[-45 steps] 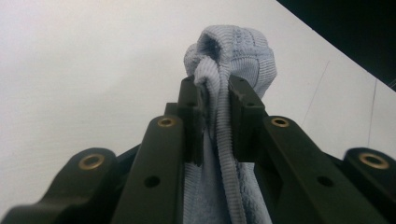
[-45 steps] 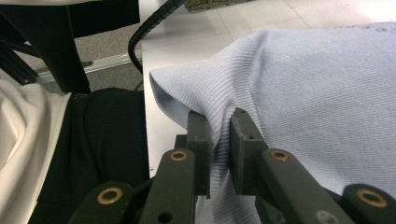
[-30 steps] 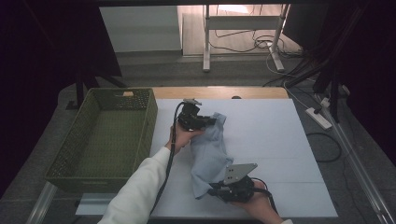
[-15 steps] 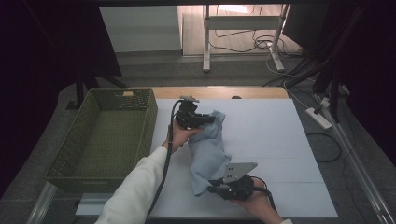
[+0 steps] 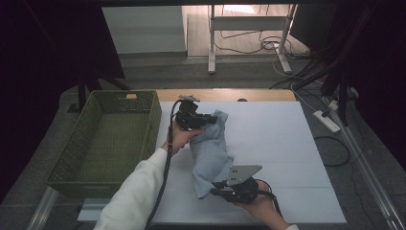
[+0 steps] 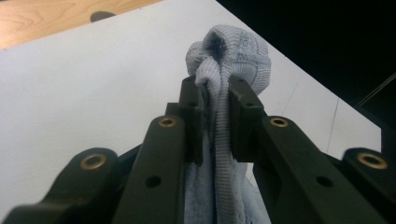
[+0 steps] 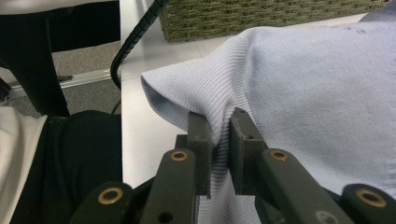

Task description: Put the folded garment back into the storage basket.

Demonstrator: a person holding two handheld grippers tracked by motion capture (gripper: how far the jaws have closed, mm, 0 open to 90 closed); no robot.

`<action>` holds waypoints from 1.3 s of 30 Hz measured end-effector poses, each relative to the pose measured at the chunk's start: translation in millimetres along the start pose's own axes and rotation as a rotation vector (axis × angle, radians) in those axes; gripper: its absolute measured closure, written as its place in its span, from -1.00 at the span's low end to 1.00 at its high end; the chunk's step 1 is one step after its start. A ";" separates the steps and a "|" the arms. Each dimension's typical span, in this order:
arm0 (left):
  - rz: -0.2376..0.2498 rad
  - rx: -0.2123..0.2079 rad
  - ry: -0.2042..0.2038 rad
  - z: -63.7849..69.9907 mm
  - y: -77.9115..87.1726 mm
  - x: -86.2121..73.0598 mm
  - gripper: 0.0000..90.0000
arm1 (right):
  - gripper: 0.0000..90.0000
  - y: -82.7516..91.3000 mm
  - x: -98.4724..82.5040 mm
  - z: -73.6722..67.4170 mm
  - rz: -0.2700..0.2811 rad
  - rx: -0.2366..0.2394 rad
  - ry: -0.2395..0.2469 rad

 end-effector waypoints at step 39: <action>0.048 0.023 -0.036 10.7 36.6 14.5 0.73 | 0.79 1.0 28.1 5.7 0.084 -0.031 -0.007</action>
Point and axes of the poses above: each handheld gripper's, and its own axes: y roughly backward along the jaws, x roughly out of its top, z roughly to its right, the point moved 4 cm from there along -y, roughly forward along the jaws, and after that the axes turned 12 degrees about -x, right-handed, at the moved point
